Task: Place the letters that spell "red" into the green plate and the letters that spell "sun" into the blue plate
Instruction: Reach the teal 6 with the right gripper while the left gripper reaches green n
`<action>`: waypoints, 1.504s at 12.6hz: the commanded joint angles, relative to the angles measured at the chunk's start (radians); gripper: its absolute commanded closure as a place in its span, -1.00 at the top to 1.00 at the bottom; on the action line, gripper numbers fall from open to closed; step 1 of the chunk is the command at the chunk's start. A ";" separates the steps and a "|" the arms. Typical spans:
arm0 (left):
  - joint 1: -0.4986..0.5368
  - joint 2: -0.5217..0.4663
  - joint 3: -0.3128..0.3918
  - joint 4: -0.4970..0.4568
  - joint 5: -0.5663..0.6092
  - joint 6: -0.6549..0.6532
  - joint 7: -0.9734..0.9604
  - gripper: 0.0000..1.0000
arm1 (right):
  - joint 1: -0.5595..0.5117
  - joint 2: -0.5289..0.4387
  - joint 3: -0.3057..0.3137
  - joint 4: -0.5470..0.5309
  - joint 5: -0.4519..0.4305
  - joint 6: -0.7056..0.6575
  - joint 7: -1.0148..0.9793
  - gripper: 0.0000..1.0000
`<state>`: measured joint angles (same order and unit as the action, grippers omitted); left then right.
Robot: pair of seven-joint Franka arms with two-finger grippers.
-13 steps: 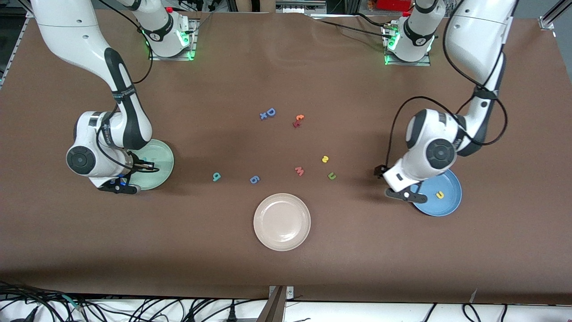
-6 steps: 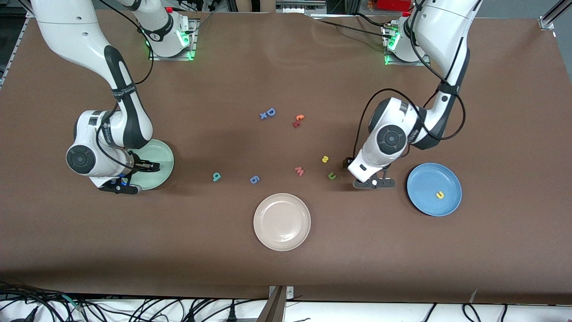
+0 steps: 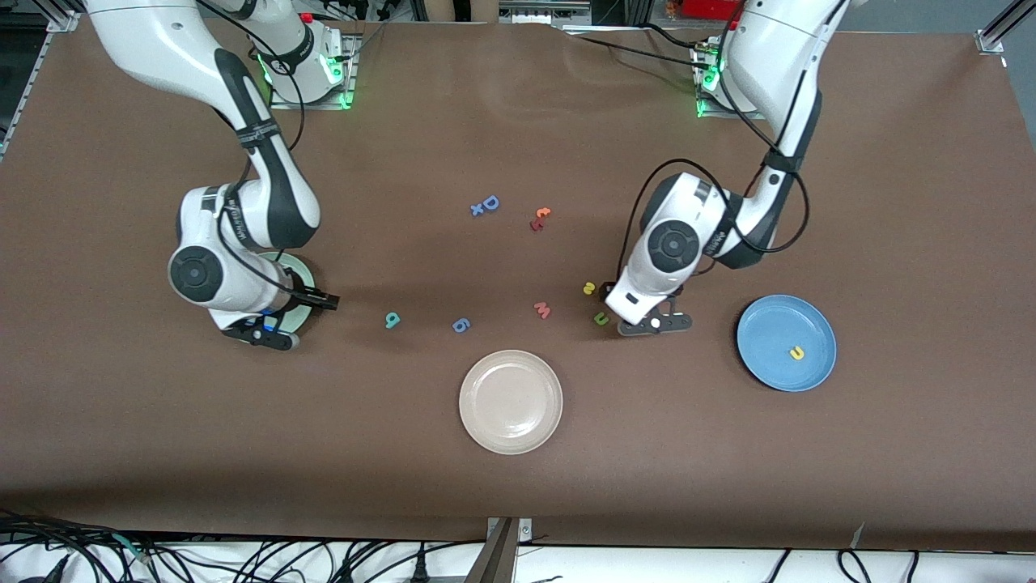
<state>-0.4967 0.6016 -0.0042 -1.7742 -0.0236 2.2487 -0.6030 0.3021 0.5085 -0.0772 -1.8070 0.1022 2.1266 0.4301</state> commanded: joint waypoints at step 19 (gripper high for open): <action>-0.022 0.168 0.010 0.202 -0.110 0.008 -0.202 1.00 | 0.172 0.205 -0.003 0.101 0.010 0.243 0.196 0.46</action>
<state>-0.5106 0.7447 0.0007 -1.6106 -0.1097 2.2536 -0.8019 0.4639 0.6917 -0.0704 -1.7296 0.1025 2.3663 0.6186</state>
